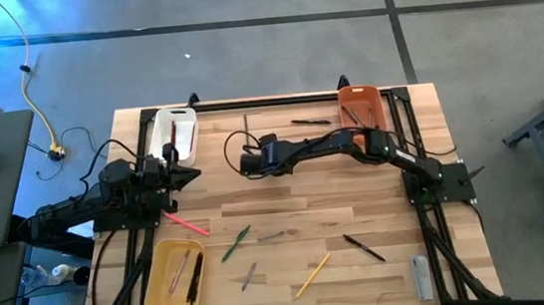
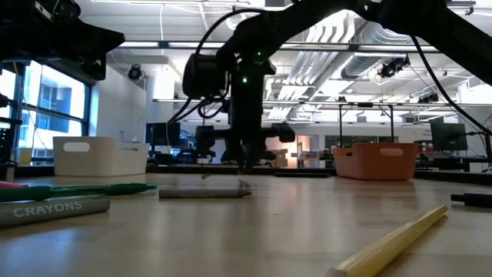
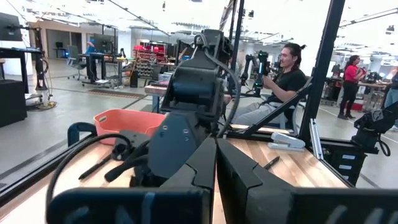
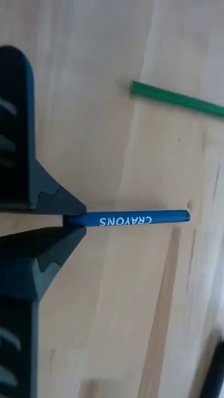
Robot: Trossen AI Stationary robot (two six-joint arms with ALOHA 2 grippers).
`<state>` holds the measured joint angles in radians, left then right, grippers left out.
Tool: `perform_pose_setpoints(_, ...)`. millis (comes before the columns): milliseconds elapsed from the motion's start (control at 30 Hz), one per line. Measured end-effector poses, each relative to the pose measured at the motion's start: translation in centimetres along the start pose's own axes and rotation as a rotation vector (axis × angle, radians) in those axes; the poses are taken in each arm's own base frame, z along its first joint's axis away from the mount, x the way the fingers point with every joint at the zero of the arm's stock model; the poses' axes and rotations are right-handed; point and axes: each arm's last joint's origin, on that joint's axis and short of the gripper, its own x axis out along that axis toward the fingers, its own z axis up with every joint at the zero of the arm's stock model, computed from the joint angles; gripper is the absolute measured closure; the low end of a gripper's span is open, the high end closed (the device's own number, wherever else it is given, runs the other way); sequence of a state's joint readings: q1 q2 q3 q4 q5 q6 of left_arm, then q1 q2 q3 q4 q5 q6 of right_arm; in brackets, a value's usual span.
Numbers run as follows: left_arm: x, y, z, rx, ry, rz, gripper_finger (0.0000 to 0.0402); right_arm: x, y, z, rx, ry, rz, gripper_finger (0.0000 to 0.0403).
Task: Sort crayons/erasers/pens/pencils in bins
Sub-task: Put the blue crayon into the orange bin
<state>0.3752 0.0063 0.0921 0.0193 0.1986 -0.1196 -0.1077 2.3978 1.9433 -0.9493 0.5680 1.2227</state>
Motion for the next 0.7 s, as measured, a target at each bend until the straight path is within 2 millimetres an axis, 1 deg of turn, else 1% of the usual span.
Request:
perform_pose_setpoints(167,0.0,0.0,0.0,0.000,0.000,0.000,0.0398,-1.4,0.3,-0.1,0.012,-0.005,-0.012,0.0389)
perform_pose_setpoints(333,0.0,0.0,0.0,0.000,0.000,0.000,0.0398,-2.8,1.0,0.5,0.028,-0.026,0.037,0.0389)
perform_pose_setpoints(433,0.0,0.0,0.0,0.000,0.000,0.000,0.0398,-4.4,1.2,1.3,0.022,-0.032,0.035,0.0389)
perform_pose_setpoints(600,0.0,0.0,0.0,0.000,0.000,0.000,0.0398,-7.4,0.1,3.0,-0.031,-0.008,-0.045,0.0389)
perform_pose_setpoints(700,0.0,0.0,0.0,0.000,0.000,0.000,0.0398,-9.1,-1.2,4.2,-0.074,0.013,-0.119,0.0389)
